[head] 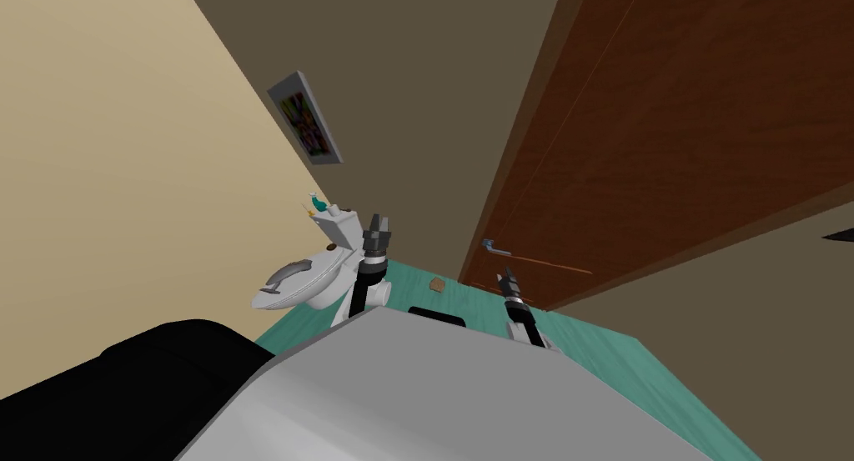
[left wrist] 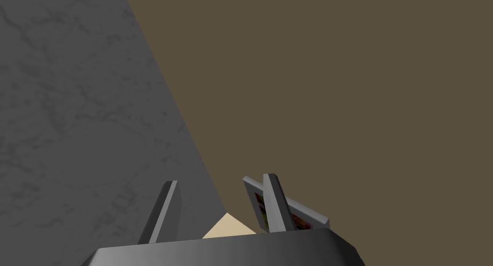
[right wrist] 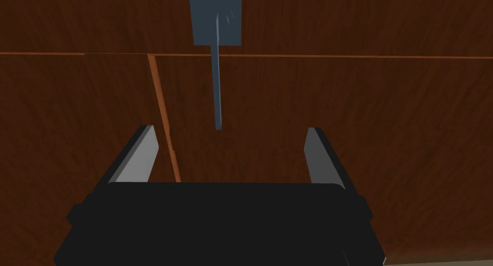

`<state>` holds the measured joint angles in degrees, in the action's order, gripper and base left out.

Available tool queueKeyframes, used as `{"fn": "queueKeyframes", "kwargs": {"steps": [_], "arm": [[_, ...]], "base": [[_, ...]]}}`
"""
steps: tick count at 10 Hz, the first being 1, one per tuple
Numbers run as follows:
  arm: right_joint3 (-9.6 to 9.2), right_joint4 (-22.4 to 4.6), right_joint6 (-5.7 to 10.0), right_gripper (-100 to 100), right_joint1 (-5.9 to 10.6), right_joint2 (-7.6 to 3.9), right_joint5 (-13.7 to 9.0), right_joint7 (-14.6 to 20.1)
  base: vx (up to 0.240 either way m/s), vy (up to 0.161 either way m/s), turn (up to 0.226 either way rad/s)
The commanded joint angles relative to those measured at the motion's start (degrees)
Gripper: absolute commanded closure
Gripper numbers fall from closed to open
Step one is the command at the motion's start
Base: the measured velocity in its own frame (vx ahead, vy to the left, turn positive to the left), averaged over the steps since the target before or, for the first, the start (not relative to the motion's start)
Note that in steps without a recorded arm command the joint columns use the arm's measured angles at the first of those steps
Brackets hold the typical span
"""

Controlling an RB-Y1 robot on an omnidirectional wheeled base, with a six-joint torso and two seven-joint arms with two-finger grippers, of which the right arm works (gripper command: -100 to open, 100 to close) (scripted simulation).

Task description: Pull the door open

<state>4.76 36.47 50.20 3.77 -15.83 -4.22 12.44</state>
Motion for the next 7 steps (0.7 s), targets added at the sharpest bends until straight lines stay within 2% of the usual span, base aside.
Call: {"fn": "queueKeyframes", "kwargs": {"steps": [1,4,5,7], "arm": [[0.02,-1.9,0.57,-100,0.56,-0.32,-0.1,0.3],[0.12,-5.5,1.21,-100,1.76,-0.80,-0.4,0.8],[0.10,-5.1,1.18,-100,1.68,-0.71,-0.3,0.7],[1.97,-5.5,0.84,-100,1.75,-0.36,-1.7,-0.8]], "base": [[0.075,-0.015,0.019],[0.098,-0.031,0.027],[0.036,-0.007,0.003],[0.075,-0.059,0.232]]}}
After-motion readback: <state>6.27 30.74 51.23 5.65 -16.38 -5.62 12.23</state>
